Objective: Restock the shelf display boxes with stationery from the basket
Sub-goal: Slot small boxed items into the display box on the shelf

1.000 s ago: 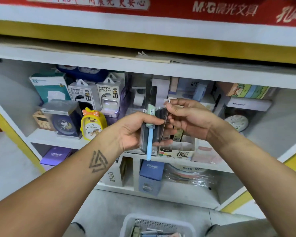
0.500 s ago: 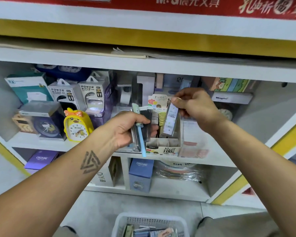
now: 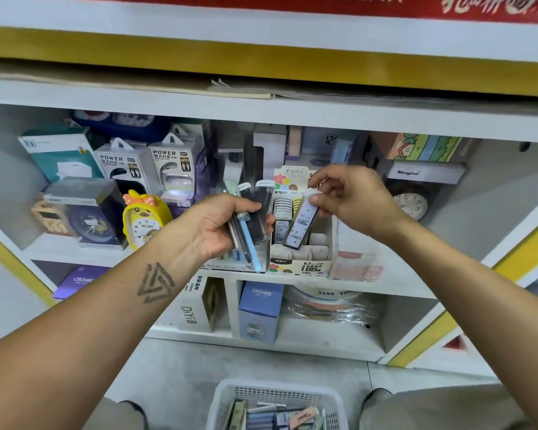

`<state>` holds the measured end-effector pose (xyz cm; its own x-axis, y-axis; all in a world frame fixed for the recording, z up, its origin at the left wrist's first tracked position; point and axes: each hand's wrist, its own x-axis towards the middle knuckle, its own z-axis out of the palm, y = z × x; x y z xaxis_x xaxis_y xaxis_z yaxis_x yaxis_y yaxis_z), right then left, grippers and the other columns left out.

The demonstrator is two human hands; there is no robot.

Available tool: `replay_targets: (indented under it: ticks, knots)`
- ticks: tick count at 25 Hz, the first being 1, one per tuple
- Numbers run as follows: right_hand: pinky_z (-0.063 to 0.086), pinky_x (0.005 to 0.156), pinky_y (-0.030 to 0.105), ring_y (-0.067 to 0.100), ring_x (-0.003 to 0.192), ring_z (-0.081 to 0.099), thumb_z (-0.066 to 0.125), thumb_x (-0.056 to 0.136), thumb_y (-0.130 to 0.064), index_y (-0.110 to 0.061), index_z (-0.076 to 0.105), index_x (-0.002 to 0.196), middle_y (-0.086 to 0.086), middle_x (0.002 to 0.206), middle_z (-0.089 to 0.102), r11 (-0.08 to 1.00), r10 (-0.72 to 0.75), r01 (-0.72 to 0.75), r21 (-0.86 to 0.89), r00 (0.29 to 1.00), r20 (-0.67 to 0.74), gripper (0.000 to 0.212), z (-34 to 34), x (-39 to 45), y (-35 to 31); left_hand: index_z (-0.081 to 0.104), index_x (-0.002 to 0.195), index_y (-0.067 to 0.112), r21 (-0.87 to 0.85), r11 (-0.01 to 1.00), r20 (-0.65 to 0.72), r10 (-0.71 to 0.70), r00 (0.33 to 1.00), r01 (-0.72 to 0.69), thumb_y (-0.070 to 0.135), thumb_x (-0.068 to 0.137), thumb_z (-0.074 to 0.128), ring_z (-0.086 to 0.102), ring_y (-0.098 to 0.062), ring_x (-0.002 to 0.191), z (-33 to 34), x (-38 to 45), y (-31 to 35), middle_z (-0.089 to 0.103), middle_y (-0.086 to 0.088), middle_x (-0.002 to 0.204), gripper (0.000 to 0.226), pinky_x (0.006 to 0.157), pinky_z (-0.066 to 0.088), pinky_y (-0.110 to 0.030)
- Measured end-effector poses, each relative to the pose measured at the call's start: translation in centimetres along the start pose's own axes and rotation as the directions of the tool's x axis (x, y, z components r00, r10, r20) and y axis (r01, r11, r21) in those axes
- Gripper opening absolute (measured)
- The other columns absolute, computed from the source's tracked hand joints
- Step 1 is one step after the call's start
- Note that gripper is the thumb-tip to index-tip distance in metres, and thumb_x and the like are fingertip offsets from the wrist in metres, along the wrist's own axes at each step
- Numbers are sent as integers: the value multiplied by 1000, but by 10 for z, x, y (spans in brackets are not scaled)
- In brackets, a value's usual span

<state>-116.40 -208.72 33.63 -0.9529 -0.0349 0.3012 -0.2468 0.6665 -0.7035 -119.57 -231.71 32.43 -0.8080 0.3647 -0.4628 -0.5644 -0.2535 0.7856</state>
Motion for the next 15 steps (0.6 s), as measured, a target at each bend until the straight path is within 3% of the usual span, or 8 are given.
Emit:
replay_targets:
  ticks: [3,6,10,12,15]
  knots:
    - [60,68,29,8,68,68,74,91,-19,-32,64,98,-1,86,67,987,-56,66,-146,996,70,18,16,1,-1,62,111,-7,29,1000,-13,-11,1000,11,-5,92,54,70,-29,80,1,0,-1,71,-24,97,21,65,62,-40]
    - [58,73,30,10,76,67,72,92,-25,-30,66,103,-6,86,67,972,-90,97,-212,995,41,14,21,4,-5,62,106,-8,35,999,-18,-12,1000,12,-5,92,54,71,-28,67,-1,-2,0,72,-24,84,16,56,61,-38]
    - [60,71,39,11,67,69,67,94,-14,-21,67,97,-1,80,69,977,-77,111,-185,981,181,7,30,2,-10,60,102,-8,9,1000,-18,-6,1000,7,-6,93,53,71,-27,58,-4,-5,2,72,-24,76,12,52,60,-38]
    - [59,74,43,17,72,70,61,96,-9,-11,71,97,5,82,71,942,-110,179,-285,964,241,10,35,1,-11,59,108,-9,12,1000,-14,-8,1000,8,-6,92,53,71,-28,58,-6,-5,1,72,-24,76,17,51,59,-38]
    - [57,74,46,22,72,67,56,96,-6,-5,71,100,4,81,69,907,-192,232,-351,971,143,16,38,5,-11,59,113,-9,29,999,10,-17,1000,17,-6,92,54,72,-29,63,-9,-6,0,72,-27,81,22,52,59,-37]
